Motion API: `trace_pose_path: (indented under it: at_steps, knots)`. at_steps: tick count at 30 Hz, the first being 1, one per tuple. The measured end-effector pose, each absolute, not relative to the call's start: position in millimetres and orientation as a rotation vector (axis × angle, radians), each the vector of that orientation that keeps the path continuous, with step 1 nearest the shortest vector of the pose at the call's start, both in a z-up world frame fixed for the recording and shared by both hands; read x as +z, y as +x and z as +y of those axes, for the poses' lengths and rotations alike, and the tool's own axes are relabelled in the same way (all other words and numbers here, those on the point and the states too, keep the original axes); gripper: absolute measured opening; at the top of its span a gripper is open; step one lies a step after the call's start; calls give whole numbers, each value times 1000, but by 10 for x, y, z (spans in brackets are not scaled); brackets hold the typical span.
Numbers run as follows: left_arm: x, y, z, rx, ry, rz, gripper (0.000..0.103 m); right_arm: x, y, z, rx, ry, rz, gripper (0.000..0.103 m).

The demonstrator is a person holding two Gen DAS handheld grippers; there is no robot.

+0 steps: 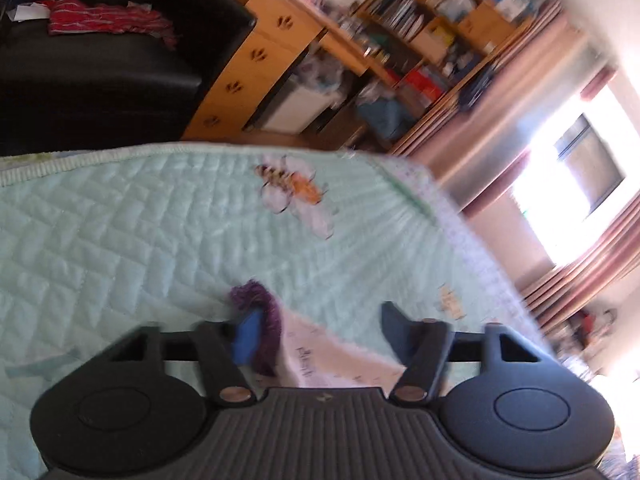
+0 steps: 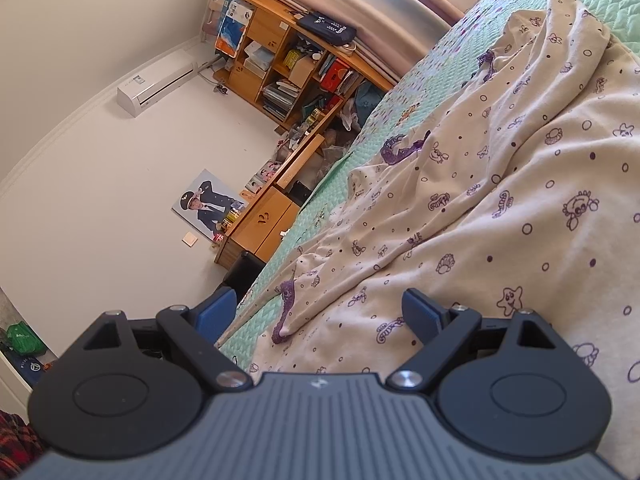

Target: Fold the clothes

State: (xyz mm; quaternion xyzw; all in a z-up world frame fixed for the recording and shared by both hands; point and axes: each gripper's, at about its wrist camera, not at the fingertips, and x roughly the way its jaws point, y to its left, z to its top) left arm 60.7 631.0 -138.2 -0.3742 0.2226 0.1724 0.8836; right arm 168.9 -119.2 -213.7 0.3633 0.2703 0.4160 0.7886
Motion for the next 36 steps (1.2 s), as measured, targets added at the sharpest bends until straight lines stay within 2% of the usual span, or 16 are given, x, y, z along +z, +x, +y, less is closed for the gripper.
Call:
trace_pose_path:
  at_steps: [4, 6, 7, 8, 9, 11, 13, 14, 15, 17, 24, 27, 31, 36]
  knots:
    - [-1007, 697, 6082, 330, -575, 489, 3, -2137, 1689, -1182, 895, 779, 583, 90]
    - [-858, 745, 5971, 365, -463, 523, 23, -2136, 1687, -1178, 894, 777, 584, 90]
    - [-846, 809, 5948, 424, -390, 578, 30, -2133, 1683, -1176, 894, 778, 584, 90]
    - [-885, 828, 5973, 483, -361, 634, 31, -2130, 1678, -1174, 894, 779, 583, 90]
    - [-938, 835, 6012, 543, -345, 689, 31, -2128, 1676, -1174, 895, 780, 583, 90]
    - [-978, 649, 6121, 617, -427, 664, 32, -2136, 1676, -1175, 896, 783, 581, 90]
    - [-1029, 525, 6175, 647, -479, 635, 39, -2142, 1676, -1177, 897, 788, 580, 90]
    - [-1055, 469, 6199, 660, -503, 621, 49, -2143, 1678, -1178, 898, 789, 580, 90]
    - [-1082, 413, 6223, 672, -526, 607, 52, -2142, 1678, -1176, 898, 789, 580, 90]
    - [-1143, 370, 6253, 676, -551, 609, 53, -2140, 1677, -1174, 897, 788, 581, 90]
    - [-1245, 519, 6272, 665, -355, 667, 70, -2140, 1685, -1173, 893, 777, 586, 90]
    - [-1240, 552, 6292, 644, -341, 656, 71, -2140, 1686, -1169, 891, 773, 588, 90]
    - [-1204, 269, 6385, 548, -519, 538, 71, -2138, 1682, -1164, 890, 771, 589, 90]
    - [-1295, 165, 6366, 378, -535, 529, 70, -2144, 1683, -1167, 890, 771, 587, 90]
